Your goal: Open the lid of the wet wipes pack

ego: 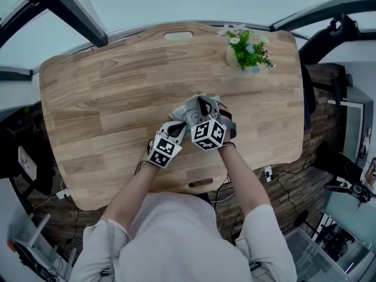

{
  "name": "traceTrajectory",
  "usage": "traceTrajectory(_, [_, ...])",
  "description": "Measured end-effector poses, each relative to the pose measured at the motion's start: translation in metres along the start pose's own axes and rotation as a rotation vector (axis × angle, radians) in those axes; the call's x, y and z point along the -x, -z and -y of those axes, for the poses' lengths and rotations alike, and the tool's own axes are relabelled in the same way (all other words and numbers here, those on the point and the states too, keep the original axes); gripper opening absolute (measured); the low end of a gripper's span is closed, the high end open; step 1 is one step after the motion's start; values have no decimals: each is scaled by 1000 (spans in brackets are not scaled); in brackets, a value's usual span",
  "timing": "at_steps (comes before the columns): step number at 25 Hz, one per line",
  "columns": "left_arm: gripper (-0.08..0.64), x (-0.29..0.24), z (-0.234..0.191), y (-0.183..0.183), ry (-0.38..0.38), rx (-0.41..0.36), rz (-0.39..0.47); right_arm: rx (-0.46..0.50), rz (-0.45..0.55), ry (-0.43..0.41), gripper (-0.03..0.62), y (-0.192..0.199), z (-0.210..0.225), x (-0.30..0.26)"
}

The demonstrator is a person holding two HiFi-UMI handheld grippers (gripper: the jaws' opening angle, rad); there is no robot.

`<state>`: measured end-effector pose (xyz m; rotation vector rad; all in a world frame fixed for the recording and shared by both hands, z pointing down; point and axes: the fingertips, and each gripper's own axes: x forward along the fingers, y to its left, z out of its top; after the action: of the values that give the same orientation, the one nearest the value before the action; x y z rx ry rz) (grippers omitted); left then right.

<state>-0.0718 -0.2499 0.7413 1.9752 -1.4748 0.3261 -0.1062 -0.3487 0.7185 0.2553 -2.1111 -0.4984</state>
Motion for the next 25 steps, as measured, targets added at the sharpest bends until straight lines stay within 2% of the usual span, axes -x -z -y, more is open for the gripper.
traceTrajectory(3, [20, 0, 0, 0, 3, 7, 5, -91, -19, -22, 8, 2, 2, -7])
traceTrajectory(11, [20, 0, 0, -1, 9, 16, 13, -247, -54, -74, 6, 8, 1, -18])
traceTrajectory(16, [20, 0, 0, -1, 8, 15, 14, -270, -62, -74, 8, 10, 1, -19])
traceTrajectory(21, [20, 0, -1, 0, 11, 55, 0, -320, -59, -70, 6, 10, 3, -18])
traceTrajectory(25, [20, 7, 3, 3, 7, 33, -17, -381, -38, -52, 6, 8, 8, -11])
